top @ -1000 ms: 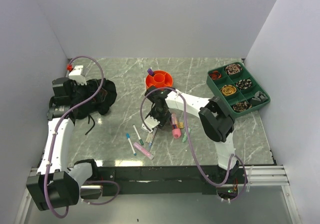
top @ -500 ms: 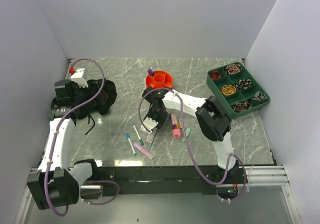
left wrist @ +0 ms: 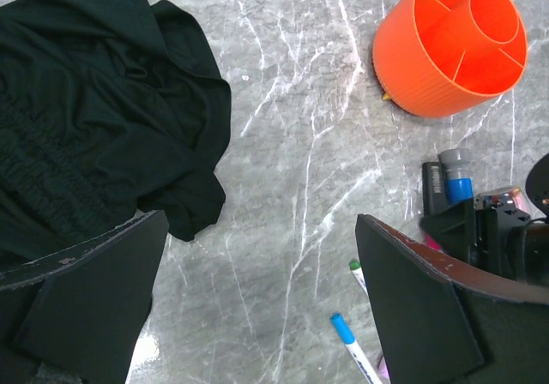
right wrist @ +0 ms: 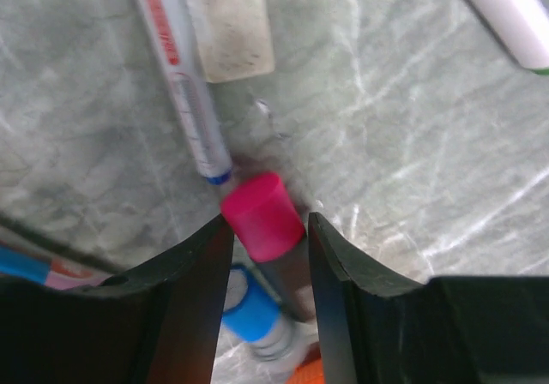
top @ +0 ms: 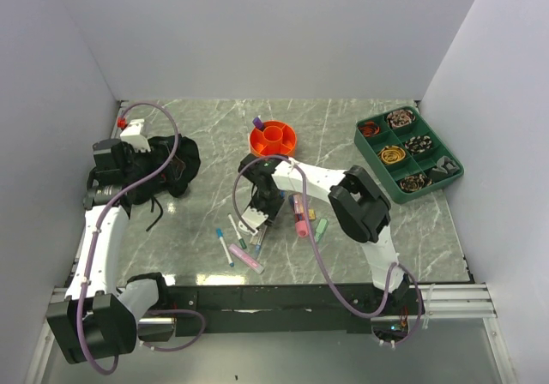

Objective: Sort the stationery into containers
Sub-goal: Pick up the pen from the center of the board.

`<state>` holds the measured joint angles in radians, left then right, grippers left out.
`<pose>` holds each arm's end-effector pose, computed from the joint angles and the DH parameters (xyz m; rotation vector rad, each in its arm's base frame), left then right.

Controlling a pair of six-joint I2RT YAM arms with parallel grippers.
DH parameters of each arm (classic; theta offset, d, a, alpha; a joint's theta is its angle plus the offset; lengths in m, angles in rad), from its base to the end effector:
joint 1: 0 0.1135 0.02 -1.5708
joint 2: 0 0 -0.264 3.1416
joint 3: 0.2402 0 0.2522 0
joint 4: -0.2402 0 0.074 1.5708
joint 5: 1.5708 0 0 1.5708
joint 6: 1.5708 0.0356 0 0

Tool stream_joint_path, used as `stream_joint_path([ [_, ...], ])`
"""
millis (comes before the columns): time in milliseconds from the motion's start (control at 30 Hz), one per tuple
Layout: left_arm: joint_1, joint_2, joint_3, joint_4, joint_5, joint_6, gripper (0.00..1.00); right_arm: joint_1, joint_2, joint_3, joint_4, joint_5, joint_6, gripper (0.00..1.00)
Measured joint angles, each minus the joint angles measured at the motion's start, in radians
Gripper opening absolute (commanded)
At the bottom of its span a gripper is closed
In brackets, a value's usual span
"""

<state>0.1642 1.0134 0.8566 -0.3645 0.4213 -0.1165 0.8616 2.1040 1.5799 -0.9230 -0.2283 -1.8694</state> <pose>0.2234 0.0223 0.3055 -0.0355 2.0674 -0.4103 0.2607 0.3162 0.1624 -2.8595 0.5743 0.2056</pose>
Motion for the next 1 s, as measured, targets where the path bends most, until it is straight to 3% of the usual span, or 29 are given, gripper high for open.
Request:
stream_joint_path([
  [100,0.001,-0.004,0.000,0.000,0.000,0.000,0.99,0.000,0.016,0.026,-0.005,0.001,0.007,0.44],
  [233,0.004,-0.011,-0.006,-0.001,0.000,-0.001,0.99,0.000,0.042,0.068,-0.020,0.005,0.021,0.19],
  [333,0.007,-0.011,-0.008,-0.002,0.000,-0.001,0.99,0.000,0.066,0.110,-0.032,0.003,0.039,0.10],
  [500,0.010,-0.013,-0.009,-0.007,0.000,0.000,0.99,0.000,0.079,0.168,-0.076,-0.019,0.077,0.05],
  [667,0.009,-0.008,-0.008,-0.006,0.011,-0.004,0.99,0.000,0.079,0.380,-0.154,-0.102,0.162,0.00],
  [833,0.009,0.044,0.021,0.008,0.052,-0.028,0.99,-0.029,0.048,0.592,-0.100,-0.257,0.400,0.00],
  [1000,0.009,0.143,0.071,0.033,0.112,-0.050,0.99,-0.136,-0.027,0.558,0.204,-0.400,0.843,0.00],
])
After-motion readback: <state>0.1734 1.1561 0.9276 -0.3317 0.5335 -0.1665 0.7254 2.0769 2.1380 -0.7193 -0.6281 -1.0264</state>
